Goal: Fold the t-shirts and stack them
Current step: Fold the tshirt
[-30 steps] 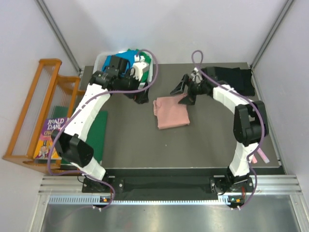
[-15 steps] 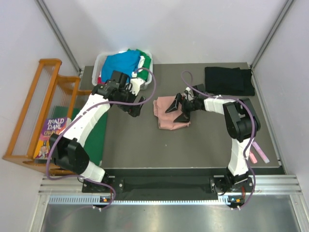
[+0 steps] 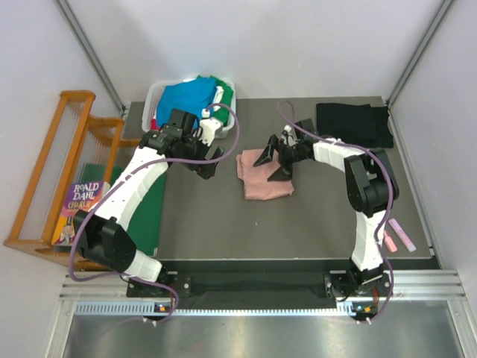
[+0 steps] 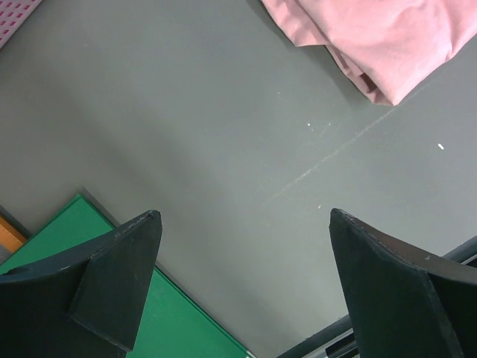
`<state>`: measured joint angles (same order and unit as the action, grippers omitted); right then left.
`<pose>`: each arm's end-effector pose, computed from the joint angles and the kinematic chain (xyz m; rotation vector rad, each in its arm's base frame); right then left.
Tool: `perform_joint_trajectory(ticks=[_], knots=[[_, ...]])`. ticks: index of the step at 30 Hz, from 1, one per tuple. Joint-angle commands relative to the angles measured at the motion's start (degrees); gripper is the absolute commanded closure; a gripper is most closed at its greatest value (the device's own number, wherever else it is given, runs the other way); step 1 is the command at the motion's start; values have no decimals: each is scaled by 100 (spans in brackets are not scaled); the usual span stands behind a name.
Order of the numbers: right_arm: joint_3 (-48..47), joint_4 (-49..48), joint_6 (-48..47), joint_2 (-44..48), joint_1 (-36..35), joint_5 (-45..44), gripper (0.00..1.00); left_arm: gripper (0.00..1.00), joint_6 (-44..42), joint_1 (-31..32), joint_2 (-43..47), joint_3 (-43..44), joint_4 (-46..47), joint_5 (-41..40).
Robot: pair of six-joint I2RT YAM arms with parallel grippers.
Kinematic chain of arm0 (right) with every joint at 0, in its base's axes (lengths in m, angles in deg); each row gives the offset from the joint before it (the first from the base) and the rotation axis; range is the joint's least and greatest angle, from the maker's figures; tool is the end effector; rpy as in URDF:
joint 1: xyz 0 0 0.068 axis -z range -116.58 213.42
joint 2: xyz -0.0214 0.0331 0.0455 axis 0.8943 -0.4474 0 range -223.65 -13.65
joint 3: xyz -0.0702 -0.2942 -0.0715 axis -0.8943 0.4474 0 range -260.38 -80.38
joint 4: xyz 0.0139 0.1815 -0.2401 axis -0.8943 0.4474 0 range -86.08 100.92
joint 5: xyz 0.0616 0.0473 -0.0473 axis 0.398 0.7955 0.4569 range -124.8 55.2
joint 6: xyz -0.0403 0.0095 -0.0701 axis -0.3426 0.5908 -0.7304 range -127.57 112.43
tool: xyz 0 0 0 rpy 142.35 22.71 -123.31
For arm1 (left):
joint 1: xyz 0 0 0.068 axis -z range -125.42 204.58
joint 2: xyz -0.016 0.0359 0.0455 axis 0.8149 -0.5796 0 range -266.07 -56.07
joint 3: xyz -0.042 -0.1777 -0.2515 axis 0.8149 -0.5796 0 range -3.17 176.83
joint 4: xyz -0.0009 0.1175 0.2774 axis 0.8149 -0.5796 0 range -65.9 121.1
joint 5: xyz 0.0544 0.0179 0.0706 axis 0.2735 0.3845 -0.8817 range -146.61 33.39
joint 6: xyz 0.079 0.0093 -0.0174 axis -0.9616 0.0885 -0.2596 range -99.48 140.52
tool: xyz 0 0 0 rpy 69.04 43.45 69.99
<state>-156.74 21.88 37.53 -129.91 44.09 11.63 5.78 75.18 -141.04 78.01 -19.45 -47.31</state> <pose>0.4343 0.2065 0.1432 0.2820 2.7577 1.4209 0.3400 -0.1401 0.3396 0.8268 2.3787 -0.2458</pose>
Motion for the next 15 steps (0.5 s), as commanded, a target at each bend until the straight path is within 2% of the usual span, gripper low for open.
perform_joint_trajectory(ticks=[1, 7, 15], knots=[[-1003, 111, -81, 114, 44, -56, 7, 1, -2, -30, 103, 37, 194, 2], [-1268, -292, 262, -659, 123, 111, 7, 1, -2, -30, 103, -112, 211, -60], [-995, -864, 403, -1503, 351, 172, 7, 1, -29, -30, 94, -288, 159, -201]])
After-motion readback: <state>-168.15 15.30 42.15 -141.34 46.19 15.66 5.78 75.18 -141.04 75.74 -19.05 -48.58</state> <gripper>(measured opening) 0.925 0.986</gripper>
